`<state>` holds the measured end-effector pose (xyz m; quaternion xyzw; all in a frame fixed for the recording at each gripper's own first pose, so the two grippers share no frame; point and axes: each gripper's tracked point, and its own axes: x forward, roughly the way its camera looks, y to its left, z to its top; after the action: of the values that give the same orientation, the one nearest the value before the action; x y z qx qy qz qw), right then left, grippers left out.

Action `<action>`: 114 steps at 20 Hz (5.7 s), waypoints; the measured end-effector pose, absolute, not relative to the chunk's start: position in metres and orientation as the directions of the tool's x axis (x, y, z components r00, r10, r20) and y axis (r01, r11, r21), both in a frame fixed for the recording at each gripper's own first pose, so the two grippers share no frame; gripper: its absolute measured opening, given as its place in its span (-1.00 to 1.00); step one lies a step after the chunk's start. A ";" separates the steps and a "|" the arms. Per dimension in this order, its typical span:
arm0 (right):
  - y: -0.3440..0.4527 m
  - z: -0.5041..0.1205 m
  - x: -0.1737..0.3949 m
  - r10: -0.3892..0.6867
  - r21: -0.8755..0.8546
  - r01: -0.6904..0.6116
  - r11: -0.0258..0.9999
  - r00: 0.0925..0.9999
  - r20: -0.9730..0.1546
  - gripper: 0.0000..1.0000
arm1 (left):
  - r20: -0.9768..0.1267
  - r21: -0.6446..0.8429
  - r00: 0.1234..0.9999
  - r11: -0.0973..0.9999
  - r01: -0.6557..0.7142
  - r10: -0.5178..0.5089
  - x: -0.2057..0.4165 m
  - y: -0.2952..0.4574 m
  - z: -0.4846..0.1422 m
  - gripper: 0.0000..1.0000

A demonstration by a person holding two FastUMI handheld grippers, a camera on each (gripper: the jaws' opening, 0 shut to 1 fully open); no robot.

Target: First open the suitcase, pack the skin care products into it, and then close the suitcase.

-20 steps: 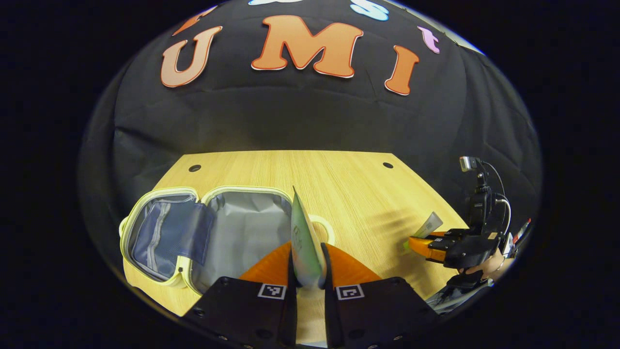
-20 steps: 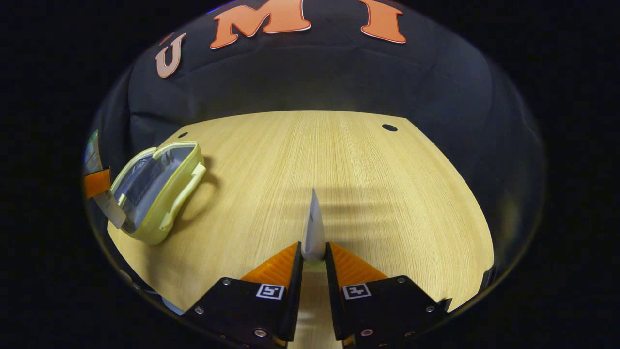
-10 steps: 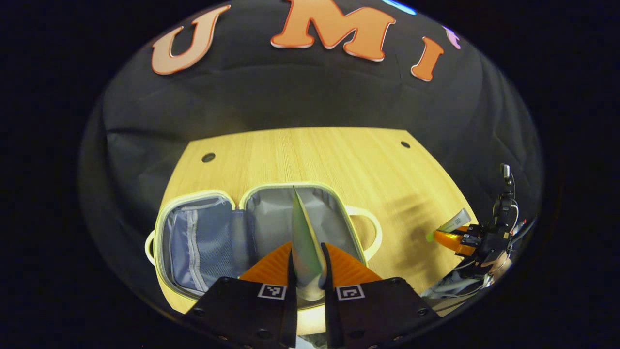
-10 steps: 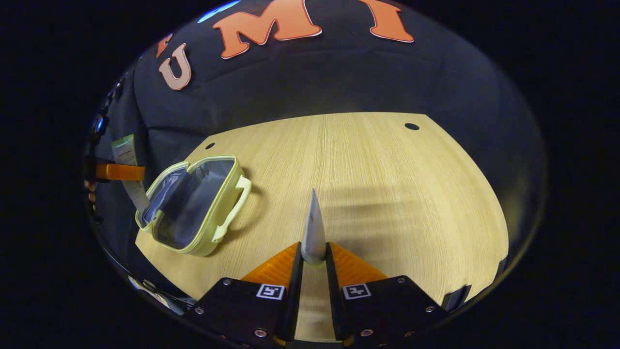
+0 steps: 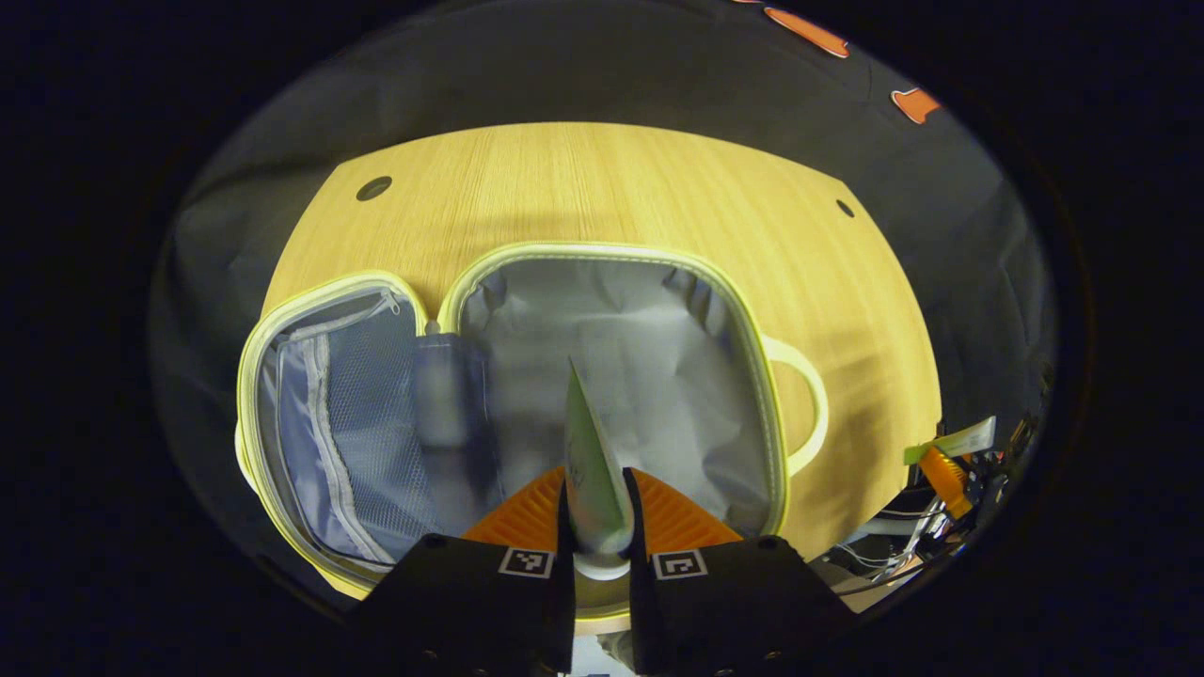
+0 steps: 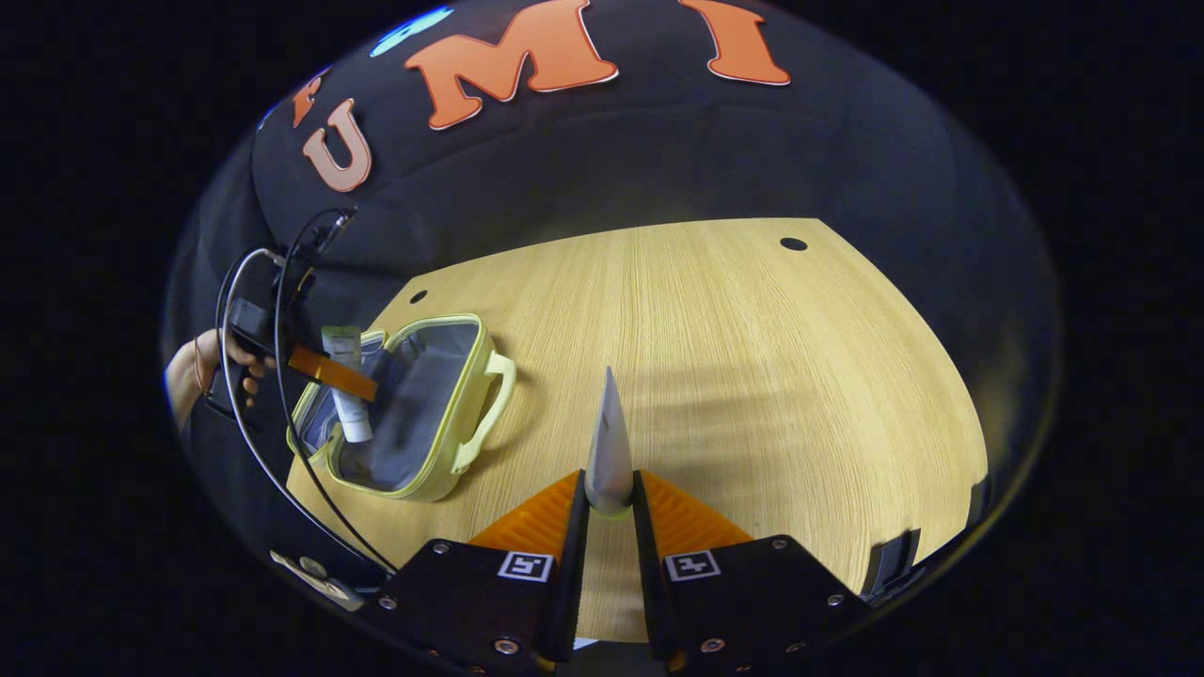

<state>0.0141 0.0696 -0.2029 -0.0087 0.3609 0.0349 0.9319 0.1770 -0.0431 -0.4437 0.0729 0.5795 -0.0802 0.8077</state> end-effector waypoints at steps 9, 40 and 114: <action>0.054 -0.209 0.006 0.023 -0.025 -0.053 0.998 0.742 -0.670 -0.41 | -0.940 0.062 0.342 0.970 0.235 -0.023 0.179 -0.047 -0.455 0.31; 0.343 -0.206 0.071 0.340 0.015 -0.572 0.820 0.466 -0.817 -0.41 | -0.674 0.136 0.712 0.980 -0.143 0.198 0.096 0.124 -0.364 0.99; 0.186 -0.147 0.089 0.276 0.171 -0.218 0.961 0.712 -0.645 0.92 | -0.567 0.172 0.823 0.975 0.143 -0.021 0.210 -0.020 -0.175 -0.87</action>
<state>0.0894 0.1858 -0.1471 0.0409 0.3550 0.1337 0.9244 0.2095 -0.0198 -0.1747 0.1037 0.2941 -0.0430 0.9492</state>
